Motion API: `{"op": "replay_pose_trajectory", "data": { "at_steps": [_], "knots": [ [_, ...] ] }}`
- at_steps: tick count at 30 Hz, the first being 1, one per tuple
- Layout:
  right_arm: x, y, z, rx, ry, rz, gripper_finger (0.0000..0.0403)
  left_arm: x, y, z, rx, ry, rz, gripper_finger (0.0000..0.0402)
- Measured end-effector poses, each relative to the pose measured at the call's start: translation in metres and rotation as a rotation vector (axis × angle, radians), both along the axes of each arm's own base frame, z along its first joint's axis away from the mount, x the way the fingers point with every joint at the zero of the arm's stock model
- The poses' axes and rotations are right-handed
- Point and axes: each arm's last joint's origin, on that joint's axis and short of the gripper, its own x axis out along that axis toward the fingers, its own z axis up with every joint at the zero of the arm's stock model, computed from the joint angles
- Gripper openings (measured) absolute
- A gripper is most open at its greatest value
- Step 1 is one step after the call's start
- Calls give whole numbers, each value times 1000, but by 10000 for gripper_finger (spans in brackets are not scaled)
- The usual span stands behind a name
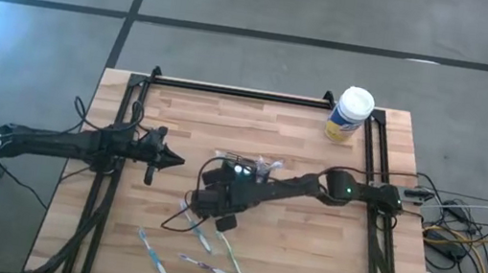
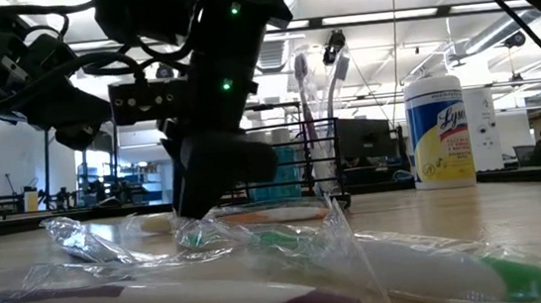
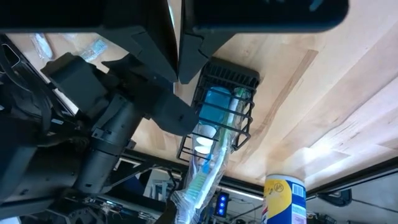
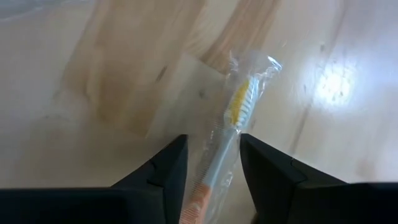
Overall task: Pick & Place toothbrushing station
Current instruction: Put the orange toothbrush into the black mesh organizer
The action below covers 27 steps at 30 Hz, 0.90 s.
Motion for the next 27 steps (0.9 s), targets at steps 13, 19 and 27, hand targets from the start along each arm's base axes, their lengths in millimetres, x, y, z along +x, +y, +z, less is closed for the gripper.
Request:
{"op": "replay_pose_trajectory", "data": {
  "at_steps": [13, 19, 27],
  "knots": [
    [0, 5, 6, 2, 10, 27, 13, 0, 0, 0, -1, 0, 0, 17],
    [2, 16, 29, 0, -9, 25, 8, 0, 0, 0, -1, 0, 0, 18],
    [-7, 25, 83, -28, -48, 3, 8, 0, -1, 1, 61, -15, -30, 18]
  ]
}}
